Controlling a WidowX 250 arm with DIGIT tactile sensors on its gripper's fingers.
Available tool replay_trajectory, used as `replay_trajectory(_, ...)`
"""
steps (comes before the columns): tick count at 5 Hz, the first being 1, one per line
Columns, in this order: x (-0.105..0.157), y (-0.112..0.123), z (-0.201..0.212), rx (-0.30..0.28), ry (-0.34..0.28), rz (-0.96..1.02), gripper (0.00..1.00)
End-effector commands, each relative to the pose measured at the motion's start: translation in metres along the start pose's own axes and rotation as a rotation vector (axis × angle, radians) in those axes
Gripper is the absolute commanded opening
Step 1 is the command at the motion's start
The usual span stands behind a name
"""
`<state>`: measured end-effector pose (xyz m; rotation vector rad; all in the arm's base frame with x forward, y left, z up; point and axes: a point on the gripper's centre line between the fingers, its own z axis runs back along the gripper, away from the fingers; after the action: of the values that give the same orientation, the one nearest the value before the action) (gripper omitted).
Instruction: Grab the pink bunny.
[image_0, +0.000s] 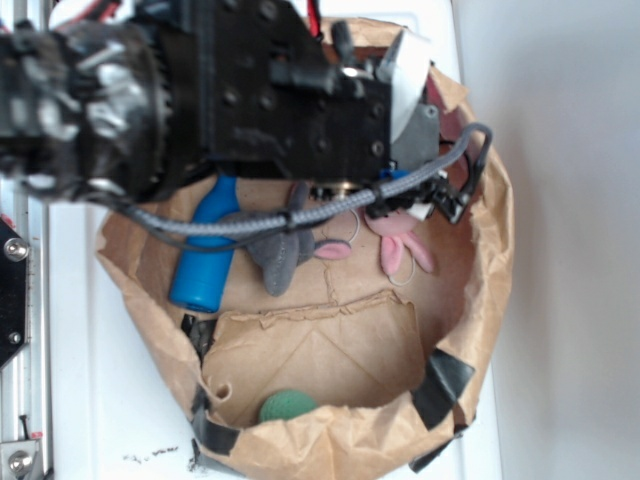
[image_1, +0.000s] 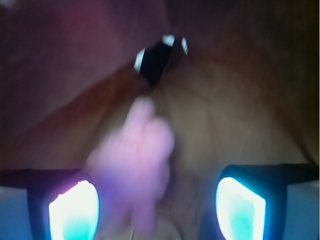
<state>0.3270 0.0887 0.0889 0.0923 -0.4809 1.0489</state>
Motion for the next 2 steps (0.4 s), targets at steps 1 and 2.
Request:
replay_trajectory(1, 0.014, -0.032, 0.007, -0.121, -0.016, -0.093, 1.0)
replay_trajectory(2, -0.007, -0.059, 0.001, -0.111, 0.004, -0.188, 1.0)
